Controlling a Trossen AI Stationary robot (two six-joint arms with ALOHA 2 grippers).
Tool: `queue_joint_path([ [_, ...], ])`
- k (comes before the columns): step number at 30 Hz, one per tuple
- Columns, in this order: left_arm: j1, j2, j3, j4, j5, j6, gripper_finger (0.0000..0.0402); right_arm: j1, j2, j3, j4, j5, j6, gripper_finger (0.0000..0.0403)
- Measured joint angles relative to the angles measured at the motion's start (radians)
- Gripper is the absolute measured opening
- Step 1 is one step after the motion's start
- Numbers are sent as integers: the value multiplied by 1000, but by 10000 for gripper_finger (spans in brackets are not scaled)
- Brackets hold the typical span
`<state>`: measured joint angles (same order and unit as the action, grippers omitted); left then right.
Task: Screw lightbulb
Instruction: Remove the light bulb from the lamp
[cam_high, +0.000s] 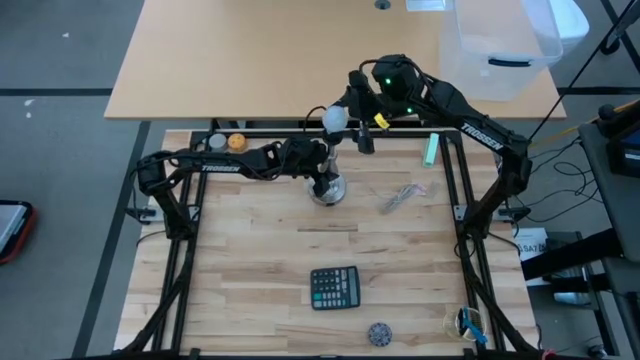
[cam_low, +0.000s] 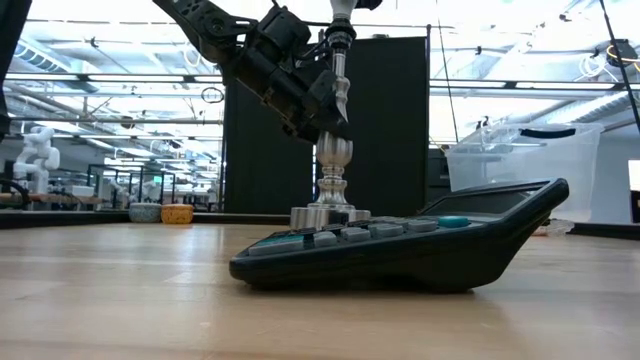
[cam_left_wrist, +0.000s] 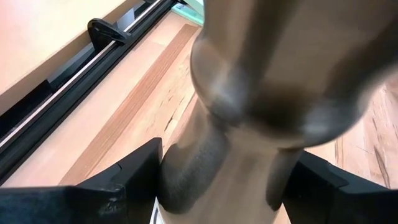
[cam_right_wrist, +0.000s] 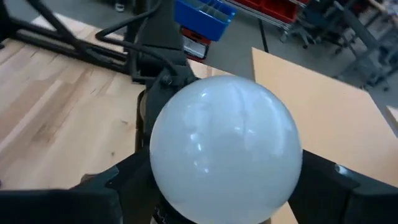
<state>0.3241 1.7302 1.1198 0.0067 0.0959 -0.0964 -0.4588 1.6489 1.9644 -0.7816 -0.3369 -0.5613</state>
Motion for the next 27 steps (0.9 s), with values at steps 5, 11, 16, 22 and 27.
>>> queue_joint_path([
  [5,0,0,-1,1,0,-1,263,34,-2,2,33,52,116,313],
  [11,-1,0,-1,2,-3,-2,263,65,-5,2,85,67,277,336],
  [16,5,0,-1,2,-2,-8,263,74,-10,2,90,180,460,337],
  [22,7,0,-1,2,-11,-11,263,93,-10,2,235,269,673,336],
  [27,8,0,-1,2,-13,-10,263,133,-14,2,399,375,673,336],
])
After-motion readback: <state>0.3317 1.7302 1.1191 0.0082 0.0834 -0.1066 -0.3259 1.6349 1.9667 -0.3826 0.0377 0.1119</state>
